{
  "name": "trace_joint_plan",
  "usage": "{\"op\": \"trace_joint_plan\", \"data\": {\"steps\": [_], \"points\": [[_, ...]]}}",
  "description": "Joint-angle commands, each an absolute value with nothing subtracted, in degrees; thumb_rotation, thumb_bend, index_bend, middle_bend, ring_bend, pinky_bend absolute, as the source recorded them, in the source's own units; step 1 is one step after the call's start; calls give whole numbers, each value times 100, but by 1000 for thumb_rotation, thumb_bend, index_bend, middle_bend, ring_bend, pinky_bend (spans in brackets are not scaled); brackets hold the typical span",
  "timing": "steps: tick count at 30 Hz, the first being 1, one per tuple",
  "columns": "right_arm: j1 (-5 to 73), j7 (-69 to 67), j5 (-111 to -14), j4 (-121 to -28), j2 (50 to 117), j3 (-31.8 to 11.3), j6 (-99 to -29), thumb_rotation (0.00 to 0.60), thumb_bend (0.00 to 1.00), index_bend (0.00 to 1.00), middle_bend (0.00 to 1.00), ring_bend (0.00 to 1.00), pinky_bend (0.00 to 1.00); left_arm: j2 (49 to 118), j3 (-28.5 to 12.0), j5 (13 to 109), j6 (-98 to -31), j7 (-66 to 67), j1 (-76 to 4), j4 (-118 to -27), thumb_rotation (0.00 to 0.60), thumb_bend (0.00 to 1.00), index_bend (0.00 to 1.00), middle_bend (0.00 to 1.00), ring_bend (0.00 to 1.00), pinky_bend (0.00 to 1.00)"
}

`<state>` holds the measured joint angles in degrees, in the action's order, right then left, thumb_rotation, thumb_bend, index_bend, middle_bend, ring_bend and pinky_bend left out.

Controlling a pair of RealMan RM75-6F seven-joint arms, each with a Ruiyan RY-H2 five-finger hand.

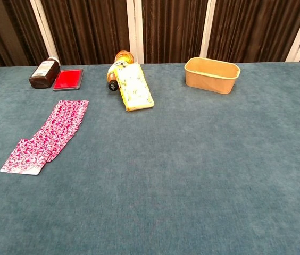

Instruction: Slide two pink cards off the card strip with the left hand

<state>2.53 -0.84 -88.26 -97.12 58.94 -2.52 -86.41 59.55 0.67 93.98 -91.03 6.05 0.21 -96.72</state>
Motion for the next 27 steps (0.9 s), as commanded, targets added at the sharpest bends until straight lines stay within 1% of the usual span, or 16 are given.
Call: {"op": "trace_joint_plan", "data": {"steps": [1, 3, 5, 6, 7, 8, 10, 11, 14, 17, 20, 27], "points": [[244, -114, -8813, -9706, 5887, -249, -8639, 600, 313, 0, 126, 261, 137, 6012, 106, 9500, -8925, 481, -100, -9625, 600, 403, 158, 410, 303, 356], [257, -112, -8802, -9696, 5888, -257, -8620, 600, 313, 0, 126, 261, 137, 6040, 86, 9491, -8808, 420, -186, -9588, 600, 446, 156, 536, 416, 426], [266, -101, -8802, -9699, 5890, -253, -8597, 600, 313, 0, 126, 261, 137, 6112, 40, 9445, -8687, 486, -274, -9527, 600, 534, 153, 699, 568, 520], [268, -91, -8805, -9702, 5893, -248, -8589, 600, 313, 0, 126, 261, 137, 6170, 15, 9408, -8594, 559, -332, -9496, 600, 577, 152, 743, 609, 546], [268, -83, -8809, -9708, 5894, -243, -8585, 600, 313, 0, 126, 261, 137, 6220, 3, 9375, -8488, 629, -391, -9474, 600, 645, 153, 787, 652, 578], [273, -75, -8807, -9713, 5897, -246, -8581, 600, 313, 0, 126, 261, 137, 6266, 8, 9350, -8325, 695, -473, -9461, 600, 707, 154, 808, 676, 599], [280, -59, -8806, -9721, 5902, -244, -8566, 600, 313, 0, 126, 261, 137, 6322, 17, 9243, -7934, 800, -657, -9484, 600, 773, 156, 814, 701, 621], [281, -55, -8806, -9723, 5903, -244, -8565, 600, 313, 0, 126, 261, 137, 6334, 20, 9196, -7795, 858, -718, -9493, 600, 790, 156, 815, 710, 625], [278, -50, -8797, -9729, 5902, -247, -8569, 600, 313, 0, 126, 261, 137, 6391, 3, 8975, -7349, 1107, -913, -9563, 600, 882, 156, 821, 739, 634], [267, -68, -8788, -9727, 5893, -245, -8577, 600, 313, 0, 126, 261, 137, 6400, -4, 8679, -6889, 1318, -1099, -9716, 600, 945, 155, 826, 753, 637], [261, -100, -8777, -9721, 5884, -249, -8582, 600, 313, 0, 126, 261, 137, 6402, -3, 8290, -6427, 1645, -1282, -9895, 600, 964, 154, 829, 760, 640], [252, -155, -8784, -9722, 5858, -252, -8604, 600, 312, 0, 126, 261, 137, 6568, -24, 7768, -5936, 2238, -1562, -10059, 600, 965, 148, 830, 763, 643]]}}
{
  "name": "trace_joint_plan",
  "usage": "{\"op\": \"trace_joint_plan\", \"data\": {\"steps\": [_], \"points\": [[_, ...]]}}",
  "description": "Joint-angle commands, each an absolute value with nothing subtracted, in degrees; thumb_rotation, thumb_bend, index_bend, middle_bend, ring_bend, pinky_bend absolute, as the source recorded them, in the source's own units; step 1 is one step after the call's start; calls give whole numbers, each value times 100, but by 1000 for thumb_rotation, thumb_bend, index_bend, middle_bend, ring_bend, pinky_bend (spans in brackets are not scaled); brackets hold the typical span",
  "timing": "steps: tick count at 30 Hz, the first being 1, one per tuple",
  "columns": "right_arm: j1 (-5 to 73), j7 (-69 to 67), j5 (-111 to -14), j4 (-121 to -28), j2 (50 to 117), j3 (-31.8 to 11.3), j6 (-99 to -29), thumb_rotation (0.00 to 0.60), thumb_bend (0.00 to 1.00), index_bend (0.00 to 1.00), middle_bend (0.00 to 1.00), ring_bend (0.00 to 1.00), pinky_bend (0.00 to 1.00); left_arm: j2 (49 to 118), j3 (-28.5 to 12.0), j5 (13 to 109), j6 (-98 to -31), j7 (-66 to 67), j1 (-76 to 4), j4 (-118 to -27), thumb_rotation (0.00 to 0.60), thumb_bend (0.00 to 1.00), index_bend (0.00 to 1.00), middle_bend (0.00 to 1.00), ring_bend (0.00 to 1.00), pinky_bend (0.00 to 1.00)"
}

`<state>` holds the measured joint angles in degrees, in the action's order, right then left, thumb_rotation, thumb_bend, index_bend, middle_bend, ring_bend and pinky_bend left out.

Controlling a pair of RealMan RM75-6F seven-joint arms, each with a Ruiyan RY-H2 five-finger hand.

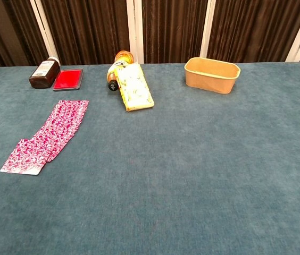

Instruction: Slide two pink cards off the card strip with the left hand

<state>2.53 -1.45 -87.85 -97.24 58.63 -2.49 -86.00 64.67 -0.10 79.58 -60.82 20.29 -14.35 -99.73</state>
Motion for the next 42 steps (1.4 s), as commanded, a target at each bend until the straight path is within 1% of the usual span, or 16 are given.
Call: {"op": "trace_joint_plan", "data": {"steps": [1, 10, 16, 24, 34, 42], "points": [[250, -165, -8785, -9721, 5854, -253, -8609, 600, 313, 0, 127, 261, 137, 6607, -26, 7713, -5919, 2305, -1586, -10070, 600, 965, 140, 830, 764, 644], [266, -241, -8749, -9696, 5827, -276, -8578, 600, 313, 0, 126, 261, 137, 6977, -40, 7252, -5708, 2814, -1855, -9988, 600, 962, 110, 829, 764, 644], [251, -294, -8722, -9677, 5811, -282, -8589, 600, 313, 0, 126, 261, 137, 7242, -41, 7000, -5549, 3067, -2069, -9861, 600, 960, 110, 829, 764, 644], [225, -388, -8716, -9643, 5795, -287, -8628, 600, 313, 0, 126, 261, 137, 7446, 31, 6750, -5527, 3334, -2209, -9803, 600, 960, 110, 829, 765, 644], [219, -456, -8705, -9632, 5772, -301, -8636, 600, 313, 0, 126, 261, 137, 7528, 160, 6471, -5519, 3578, -2348, -9828, 600, 960, 110, 829, 766, 644], [215, -497, -8719, -9626, 5762, -299, -8640, 600, 313, 0, 126, 261, 137, 7422, 317, 6349, -5635, 3711, -2364, -10017, 600, 960, 114, 829, 767, 644]]}}
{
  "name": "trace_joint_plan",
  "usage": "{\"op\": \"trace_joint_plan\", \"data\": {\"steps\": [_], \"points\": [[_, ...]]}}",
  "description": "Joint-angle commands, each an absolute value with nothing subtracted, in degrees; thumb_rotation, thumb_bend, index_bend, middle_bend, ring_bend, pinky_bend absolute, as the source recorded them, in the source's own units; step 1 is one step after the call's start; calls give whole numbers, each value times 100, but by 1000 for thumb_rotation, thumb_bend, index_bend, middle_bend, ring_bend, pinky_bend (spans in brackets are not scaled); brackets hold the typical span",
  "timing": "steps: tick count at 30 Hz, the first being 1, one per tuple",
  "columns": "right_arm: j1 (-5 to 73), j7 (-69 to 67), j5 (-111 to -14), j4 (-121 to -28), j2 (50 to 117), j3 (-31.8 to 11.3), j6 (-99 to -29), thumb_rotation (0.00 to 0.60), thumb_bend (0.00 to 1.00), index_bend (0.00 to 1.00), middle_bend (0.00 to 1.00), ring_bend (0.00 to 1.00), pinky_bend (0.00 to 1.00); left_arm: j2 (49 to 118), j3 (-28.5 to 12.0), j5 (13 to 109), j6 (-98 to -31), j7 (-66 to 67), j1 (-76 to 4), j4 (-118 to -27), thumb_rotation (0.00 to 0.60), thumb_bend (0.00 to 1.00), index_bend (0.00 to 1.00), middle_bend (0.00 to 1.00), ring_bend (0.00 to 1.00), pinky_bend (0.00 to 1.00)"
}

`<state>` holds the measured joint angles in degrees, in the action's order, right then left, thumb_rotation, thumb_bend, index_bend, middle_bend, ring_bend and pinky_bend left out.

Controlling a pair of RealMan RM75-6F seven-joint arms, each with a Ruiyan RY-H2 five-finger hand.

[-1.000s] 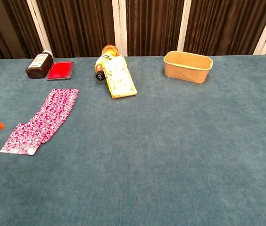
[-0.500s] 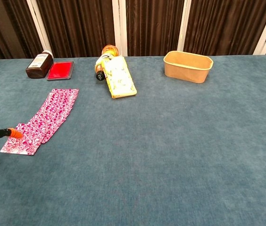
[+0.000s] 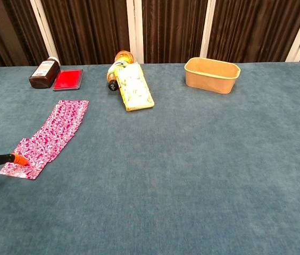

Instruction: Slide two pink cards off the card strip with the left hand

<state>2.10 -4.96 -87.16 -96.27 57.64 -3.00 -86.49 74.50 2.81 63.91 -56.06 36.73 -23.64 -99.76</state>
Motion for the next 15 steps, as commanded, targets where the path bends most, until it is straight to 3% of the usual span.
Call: {"op": "trace_joint_plan", "data": {"steps": [1, 15], "points": [[218, -497, -8721, -9625, 5762, -299, -8637, 600, 313, 0, 126, 261, 137, 7409, 336, 6319, -5645, 3735, -2367, -10042, 600, 960, 115, 829, 767, 644], [212, -568, -8708, -9620, 5745, -308, -8637, 600, 312, 0, 126, 261, 137, 7360, 605, 6137, -5799, 4010, -2385, -10293, 600, 960, 120, 829, 767, 644]]}}
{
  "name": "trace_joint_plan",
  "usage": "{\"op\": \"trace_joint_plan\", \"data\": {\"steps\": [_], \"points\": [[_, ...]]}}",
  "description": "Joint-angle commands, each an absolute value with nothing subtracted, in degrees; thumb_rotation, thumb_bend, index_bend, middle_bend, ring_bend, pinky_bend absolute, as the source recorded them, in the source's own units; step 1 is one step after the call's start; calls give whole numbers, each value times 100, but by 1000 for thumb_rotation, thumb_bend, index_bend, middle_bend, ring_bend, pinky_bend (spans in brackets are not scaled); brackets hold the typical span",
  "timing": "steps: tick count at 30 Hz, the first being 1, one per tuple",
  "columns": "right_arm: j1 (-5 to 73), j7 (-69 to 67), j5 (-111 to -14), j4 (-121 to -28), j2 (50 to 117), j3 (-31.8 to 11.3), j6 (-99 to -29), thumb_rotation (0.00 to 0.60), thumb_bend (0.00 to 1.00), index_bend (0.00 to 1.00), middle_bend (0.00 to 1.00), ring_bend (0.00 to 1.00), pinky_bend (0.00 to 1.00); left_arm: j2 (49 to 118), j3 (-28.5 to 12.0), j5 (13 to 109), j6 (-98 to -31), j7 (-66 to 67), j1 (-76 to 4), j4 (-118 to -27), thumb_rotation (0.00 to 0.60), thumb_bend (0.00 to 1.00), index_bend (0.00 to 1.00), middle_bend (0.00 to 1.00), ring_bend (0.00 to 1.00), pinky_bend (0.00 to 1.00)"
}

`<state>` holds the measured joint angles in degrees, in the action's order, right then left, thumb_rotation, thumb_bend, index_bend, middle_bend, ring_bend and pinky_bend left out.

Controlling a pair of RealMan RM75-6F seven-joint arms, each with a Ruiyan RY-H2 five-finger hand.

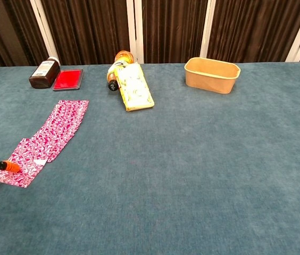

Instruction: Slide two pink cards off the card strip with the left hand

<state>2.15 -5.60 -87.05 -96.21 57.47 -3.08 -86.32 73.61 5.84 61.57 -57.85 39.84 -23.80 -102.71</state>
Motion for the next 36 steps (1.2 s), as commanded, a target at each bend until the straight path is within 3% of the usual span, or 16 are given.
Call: {"op": "trace_joint_plan", "data": {"steps": [1, 36], "points": [[210, -574, -8710, -9620, 5743, -308, -8642, 600, 313, 0, 126, 261, 137, 7358, 616, 6130, -5808, 4024, -2386, -10305, 600, 960, 120, 829, 767, 644], [192, -752, -8746, -9587, 5713, -312, -8677, 600, 313, 0, 126, 261, 137, 6949, 1292, 6432, -6721, 4386, -1896, -11122, 600, 960, 121, 830, 770, 651]]}}
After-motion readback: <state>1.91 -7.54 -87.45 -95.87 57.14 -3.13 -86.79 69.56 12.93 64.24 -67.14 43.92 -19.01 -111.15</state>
